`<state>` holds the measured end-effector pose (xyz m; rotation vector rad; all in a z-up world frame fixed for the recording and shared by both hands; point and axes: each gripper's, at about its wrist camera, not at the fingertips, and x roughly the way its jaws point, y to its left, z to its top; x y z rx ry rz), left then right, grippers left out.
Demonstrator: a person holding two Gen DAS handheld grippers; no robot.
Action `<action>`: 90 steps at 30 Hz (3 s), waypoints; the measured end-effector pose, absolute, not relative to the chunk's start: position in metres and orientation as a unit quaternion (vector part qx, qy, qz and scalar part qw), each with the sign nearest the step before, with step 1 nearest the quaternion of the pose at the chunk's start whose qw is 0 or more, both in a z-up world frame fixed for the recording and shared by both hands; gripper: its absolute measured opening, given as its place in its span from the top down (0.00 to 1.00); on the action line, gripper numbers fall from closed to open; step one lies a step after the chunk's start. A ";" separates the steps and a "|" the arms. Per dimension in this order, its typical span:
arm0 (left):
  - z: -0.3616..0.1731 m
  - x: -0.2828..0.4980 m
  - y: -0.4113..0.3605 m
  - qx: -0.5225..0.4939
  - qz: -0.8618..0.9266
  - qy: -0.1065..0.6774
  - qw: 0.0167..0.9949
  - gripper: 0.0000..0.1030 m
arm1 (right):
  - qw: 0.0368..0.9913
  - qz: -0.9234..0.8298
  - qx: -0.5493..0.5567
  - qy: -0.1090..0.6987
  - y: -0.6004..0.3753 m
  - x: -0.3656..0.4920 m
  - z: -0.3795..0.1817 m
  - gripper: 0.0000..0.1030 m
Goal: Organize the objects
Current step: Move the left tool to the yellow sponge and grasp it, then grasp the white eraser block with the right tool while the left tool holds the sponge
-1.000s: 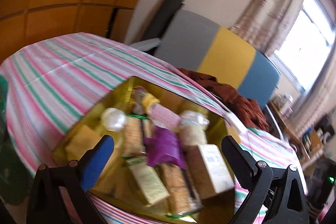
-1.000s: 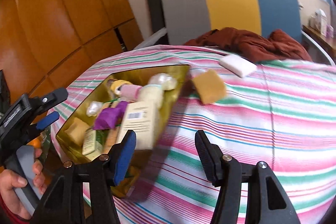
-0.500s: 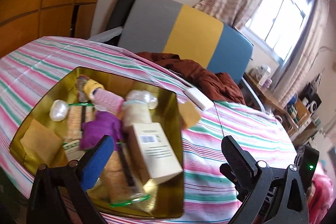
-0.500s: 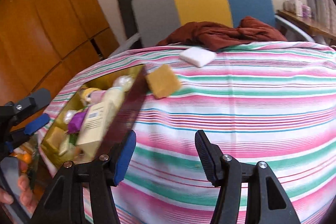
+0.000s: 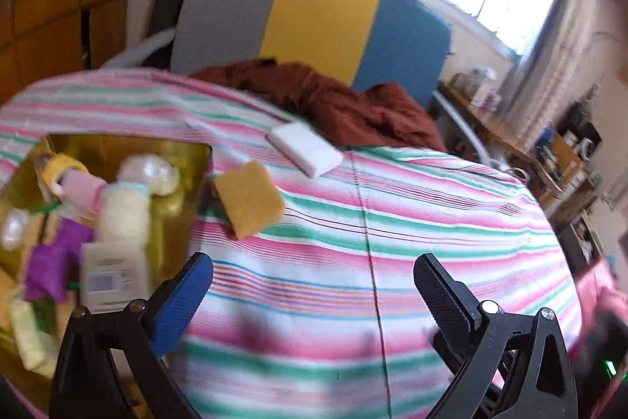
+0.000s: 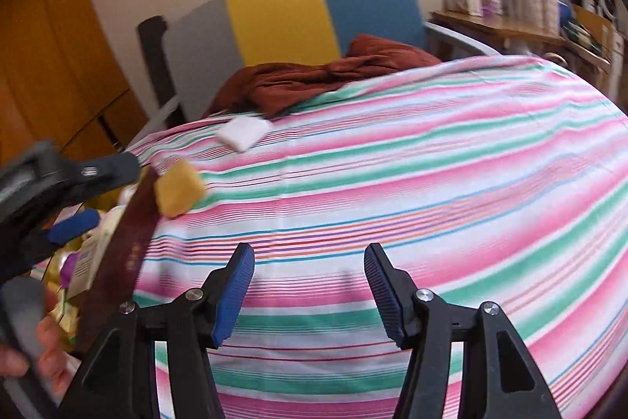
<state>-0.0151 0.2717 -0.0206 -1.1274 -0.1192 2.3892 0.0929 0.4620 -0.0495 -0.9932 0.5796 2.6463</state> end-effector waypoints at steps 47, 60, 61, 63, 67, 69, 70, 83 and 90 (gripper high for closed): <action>-0.091 -0.097 0.341 -0.417 0.908 0.006 0.025 0.37 | 0.150 0.892 -0.343 0.253 0.524 0.103 -0.066 0.43; -0.094 -0.100 0.353 -0.428 0.902 0.046 0.006 0.15 | 0.142 0.895 -0.343 0.246 0.520 0.099 -0.062 0.43; -0.093 -0.102 0.353 -0.429 0.902 0.042 0.009 0.10 | 0.142 0.895 -0.344 0.246 0.521 0.099 -0.062 0.43; -0.094 -0.107 0.355 -0.435 0.900 0.033 0.019 0.08 | 0.145 0.894 -0.346 0.246 0.523 0.100 -0.064 0.43; -0.095 -0.113 0.349 -0.430 0.902 0.022 0.026 0.22 | 0.150 0.892 -0.347 0.249 0.526 0.099 -0.066 0.43; -0.096 -0.113 0.341 -0.430 0.902 0.007 0.021 0.34 | 0.150 0.892 -0.348 0.248 0.527 0.097 -0.066 0.43; -0.096 -0.114 0.336 -0.432 0.902 -0.001 0.019 0.42 | 0.148 0.892 -0.349 0.247 0.527 0.095 -0.067 0.43; -0.093 -0.090 0.310 -0.403 0.907 -0.068 0.105 0.50 | 0.017 0.927 -0.342 0.151 0.505 -0.016 -0.036 0.43; -0.100 -0.091 0.302 -0.408 0.898 -0.101 0.129 0.49 | -0.076 0.902 -0.420 0.061 0.483 -0.136 -0.048 0.37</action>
